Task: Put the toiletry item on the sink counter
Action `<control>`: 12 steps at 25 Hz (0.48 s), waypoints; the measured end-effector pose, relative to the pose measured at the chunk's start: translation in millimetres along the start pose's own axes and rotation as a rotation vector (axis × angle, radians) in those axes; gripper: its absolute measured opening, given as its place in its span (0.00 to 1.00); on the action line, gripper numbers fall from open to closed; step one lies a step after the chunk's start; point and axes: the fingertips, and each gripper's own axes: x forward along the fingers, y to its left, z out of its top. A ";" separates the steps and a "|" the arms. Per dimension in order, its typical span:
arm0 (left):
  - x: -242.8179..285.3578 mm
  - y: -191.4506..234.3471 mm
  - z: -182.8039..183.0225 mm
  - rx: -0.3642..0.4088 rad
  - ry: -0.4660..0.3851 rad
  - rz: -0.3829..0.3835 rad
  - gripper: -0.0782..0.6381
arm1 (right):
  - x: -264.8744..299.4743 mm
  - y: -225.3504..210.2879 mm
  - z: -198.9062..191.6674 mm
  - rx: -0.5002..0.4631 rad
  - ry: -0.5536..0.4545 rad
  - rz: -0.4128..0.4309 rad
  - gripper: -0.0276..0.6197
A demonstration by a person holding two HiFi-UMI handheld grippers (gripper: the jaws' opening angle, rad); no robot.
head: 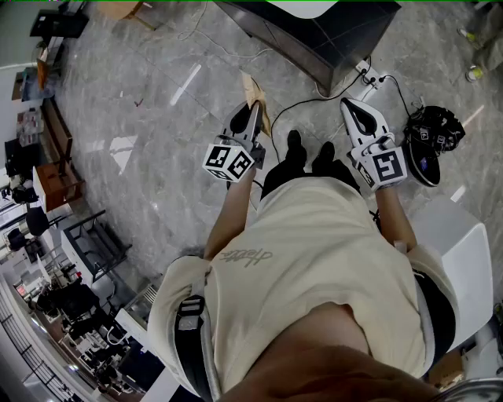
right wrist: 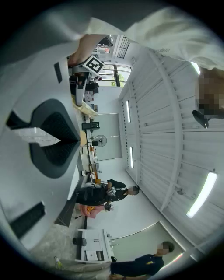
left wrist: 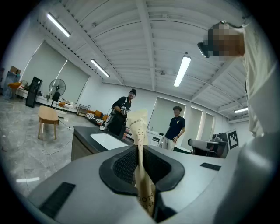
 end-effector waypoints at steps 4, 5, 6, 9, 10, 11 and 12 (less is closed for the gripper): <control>-3.4 19.5 4.0 -0.007 -0.009 0.002 0.16 | 23.0 7.5 5.5 -0.024 -0.001 0.011 0.03; -3.8 26.3 4.1 -0.014 -0.010 0.004 0.16 | 29.1 9.8 7.3 -0.028 -0.005 0.010 0.03; -4.7 32.8 3.7 -0.022 -0.011 0.005 0.16 | 34.1 12.0 8.6 -0.028 -0.008 0.006 0.03; -6.8 49.8 7.7 -0.038 -0.019 -0.001 0.16 | 45.9 14.2 11.0 -0.010 -0.013 -0.023 0.03; -6.8 55.5 12.8 -0.038 -0.024 -0.008 0.16 | 51.1 13.9 13.4 -0.008 -0.012 -0.038 0.03; -7.1 61.8 19.2 -0.036 -0.029 -0.016 0.16 | 57.6 14.3 17.3 -0.015 -0.012 -0.054 0.03; -7.7 69.1 26.1 -0.032 -0.032 -0.024 0.16 | 65.5 15.9 22.8 -0.027 -0.012 -0.068 0.03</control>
